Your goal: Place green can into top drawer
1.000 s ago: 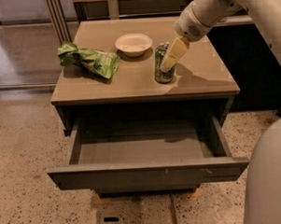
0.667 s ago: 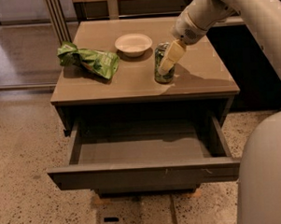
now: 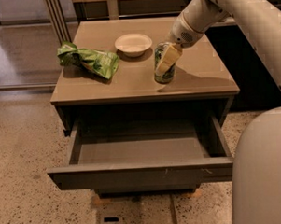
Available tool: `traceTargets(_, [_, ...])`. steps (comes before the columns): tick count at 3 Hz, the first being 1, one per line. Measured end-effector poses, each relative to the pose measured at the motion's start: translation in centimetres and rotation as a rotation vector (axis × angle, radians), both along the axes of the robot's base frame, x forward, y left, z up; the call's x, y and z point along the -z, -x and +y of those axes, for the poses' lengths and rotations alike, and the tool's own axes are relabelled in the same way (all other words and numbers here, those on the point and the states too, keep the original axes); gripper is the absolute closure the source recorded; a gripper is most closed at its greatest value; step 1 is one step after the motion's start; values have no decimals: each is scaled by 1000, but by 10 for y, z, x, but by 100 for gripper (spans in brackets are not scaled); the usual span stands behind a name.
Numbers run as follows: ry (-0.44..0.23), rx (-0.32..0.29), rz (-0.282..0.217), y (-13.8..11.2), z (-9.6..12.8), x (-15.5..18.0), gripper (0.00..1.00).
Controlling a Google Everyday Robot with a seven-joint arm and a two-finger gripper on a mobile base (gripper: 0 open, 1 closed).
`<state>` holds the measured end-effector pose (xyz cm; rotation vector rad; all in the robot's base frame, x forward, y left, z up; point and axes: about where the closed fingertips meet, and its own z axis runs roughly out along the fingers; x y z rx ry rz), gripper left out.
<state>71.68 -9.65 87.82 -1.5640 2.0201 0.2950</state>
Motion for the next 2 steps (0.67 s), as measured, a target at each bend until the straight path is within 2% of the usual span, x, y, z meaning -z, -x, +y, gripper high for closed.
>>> traceTargets(2, [0,0,0,0,0,0,65])
